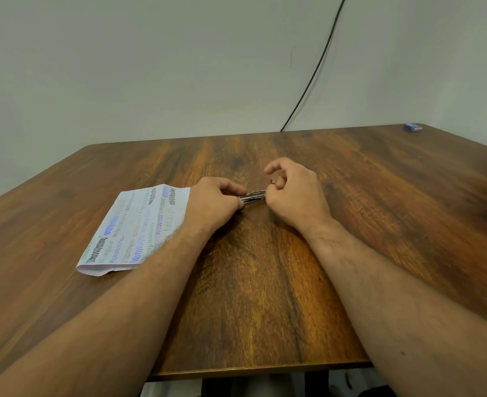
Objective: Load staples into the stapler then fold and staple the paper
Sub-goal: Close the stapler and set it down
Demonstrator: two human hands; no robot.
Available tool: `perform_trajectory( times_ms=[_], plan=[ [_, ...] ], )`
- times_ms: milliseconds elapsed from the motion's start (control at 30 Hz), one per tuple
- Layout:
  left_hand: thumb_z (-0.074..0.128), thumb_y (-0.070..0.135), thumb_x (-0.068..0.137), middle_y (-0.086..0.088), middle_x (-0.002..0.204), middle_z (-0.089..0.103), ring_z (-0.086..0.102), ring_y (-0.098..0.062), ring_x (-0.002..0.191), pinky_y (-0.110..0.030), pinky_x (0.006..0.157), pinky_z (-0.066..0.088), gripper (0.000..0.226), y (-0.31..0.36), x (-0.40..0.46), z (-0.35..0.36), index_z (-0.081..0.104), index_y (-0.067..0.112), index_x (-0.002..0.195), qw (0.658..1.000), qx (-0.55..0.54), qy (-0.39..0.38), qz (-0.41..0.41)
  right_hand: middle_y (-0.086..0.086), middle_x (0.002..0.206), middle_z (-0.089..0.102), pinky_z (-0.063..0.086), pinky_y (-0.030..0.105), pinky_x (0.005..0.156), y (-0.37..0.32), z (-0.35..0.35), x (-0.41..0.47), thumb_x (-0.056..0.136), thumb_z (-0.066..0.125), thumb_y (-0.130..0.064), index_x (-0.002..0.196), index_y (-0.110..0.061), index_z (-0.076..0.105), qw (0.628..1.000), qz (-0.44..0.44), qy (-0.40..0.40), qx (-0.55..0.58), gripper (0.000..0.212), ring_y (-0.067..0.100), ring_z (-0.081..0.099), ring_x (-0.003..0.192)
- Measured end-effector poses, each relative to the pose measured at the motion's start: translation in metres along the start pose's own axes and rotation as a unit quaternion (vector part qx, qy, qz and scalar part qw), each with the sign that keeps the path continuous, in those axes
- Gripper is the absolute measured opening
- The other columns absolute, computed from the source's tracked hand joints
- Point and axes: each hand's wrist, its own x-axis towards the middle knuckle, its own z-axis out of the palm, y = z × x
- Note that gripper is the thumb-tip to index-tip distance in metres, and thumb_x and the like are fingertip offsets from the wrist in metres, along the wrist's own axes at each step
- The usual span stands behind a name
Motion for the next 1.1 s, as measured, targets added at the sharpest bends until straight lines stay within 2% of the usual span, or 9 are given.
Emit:
perform_trajectory(
  times_ms=[67,233,433,567,700,833,933,1000,1100],
  plan=[
    [0.072,0.008,0.081,0.006,0.081,0.074,0.065,-0.009,0.073,-0.021,0.061,0.045,0.023,0.000,0.000,0.000,0.078,0.027,0.092,1.000,-0.004,0.008,-0.005,-0.011,0.085,0.066,0.051,0.026,0.075,0.002,0.001,0.002,0.083,0.065,-0.018,0.096,-0.031,0.071,1.000,0.024,-0.010,0.003,0.019,0.002,0.059,0.076],
    [0.072,0.009,0.081,0.004,0.083,0.074,0.068,-0.013,0.077,-0.025,0.069,0.053,0.022,-0.002,0.000,-0.001,0.078,0.025,0.095,1.000,-0.009,0.008,0.007,-0.012,0.097,0.070,0.045,0.020,0.087,-0.003,0.001,0.002,0.091,0.068,-0.021,0.103,-0.024,0.079,0.997,-0.023,-0.066,-0.016,0.016,0.004,0.061,0.091],
    [0.072,0.008,0.083,0.008,0.091,0.077,0.072,-0.011,0.086,-0.029,0.082,0.058,0.028,-0.006,0.003,-0.002,0.076,0.025,0.105,1.000,-0.023,-0.007,0.019,-0.004,0.104,0.072,0.048,0.037,0.098,-0.007,0.005,0.002,0.091,0.064,-0.020,0.099,-0.023,0.080,0.991,-0.058,-0.096,-0.071,0.017,0.015,0.063,0.102],
    [0.068,0.010,0.086,0.007,0.087,0.074,0.067,-0.010,0.073,-0.022,0.064,0.050,0.029,-0.006,0.002,0.000,0.078,0.027,0.107,1.000,0.007,0.000,0.028,-0.006,0.099,0.069,0.050,0.035,0.094,-0.009,0.003,-0.001,0.089,0.063,-0.014,0.096,-0.023,0.080,0.996,-0.024,-0.064,-0.055,0.021,0.013,0.063,0.096],
    [0.059,0.009,0.090,0.008,0.079,0.071,0.059,-0.009,0.060,-0.020,0.052,0.044,0.030,-0.005,0.003,0.002,0.078,0.030,0.098,0.999,0.014,0.028,0.008,-0.002,0.116,0.070,0.052,0.036,0.095,-0.007,-0.003,-0.001,0.085,0.060,-0.008,0.109,-0.027,0.077,0.991,0.081,0.015,-0.109,0.035,0.021,0.066,0.105],
    [0.055,0.010,0.090,0.010,0.071,0.067,0.055,-0.007,0.054,-0.013,0.040,0.038,0.028,-0.005,0.005,0.002,0.073,0.031,0.087,0.998,-0.005,0.066,-0.011,0.006,0.111,0.074,0.057,0.040,0.090,-0.009,-0.004,0.000,0.080,0.060,-0.014,0.105,-0.018,0.078,0.976,0.146,-0.050,-0.151,0.031,0.031,0.068,0.102],
    [0.053,0.010,0.089,0.010,0.073,0.068,0.056,-0.007,0.055,-0.015,0.044,0.039,0.027,-0.006,0.006,0.003,0.073,0.028,0.085,0.997,-0.019,0.078,-0.016,0.006,0.105,0.074,0.058,0.040,0.087,-0.010,-0.003,0.001,0.079,0.059,-0.014,0.102,-0.019,0.079,0.974,0.148,-0.072,-0.158,0.030,0.030,0.068,0.096],
    [0.055,0.008,0.085,0.008,0.078,0.072,0.060,-0.009,0.061,-0.017,0.049,0.044,0.026,-0.005,0.006,0.002,0.073,0.027,0.086,0.997,-0.033,0.074,-0.017,0.003,0.110,0.069,0.055,0.039,0.088,-0.008,-0.001,0.000,0.084,0.057,-0.012,0.103,-0.024,0.078,0.976,0.131,-0.065,-0.164,0.031,0.028,0.066,0.099],
    [0.061,0.008,0.083,0.007,0.087,0.073,0.068,-0.013,0.080,-0.028,0.071,0.058,0.024,-0.007,0.007,0.001,0.073,0.028,0.083,0.996,-0.061,0.067,-0.020,0.002,0.120,0.053,0.050,0.038,0.092,0.000,-0.001,0.003,0.094,0.056,-0.014,0.111,-0.031,0.074,0.982,0.111,-0.036,-0.147,0.030,0.024,0.055,0.108]
  ],
)
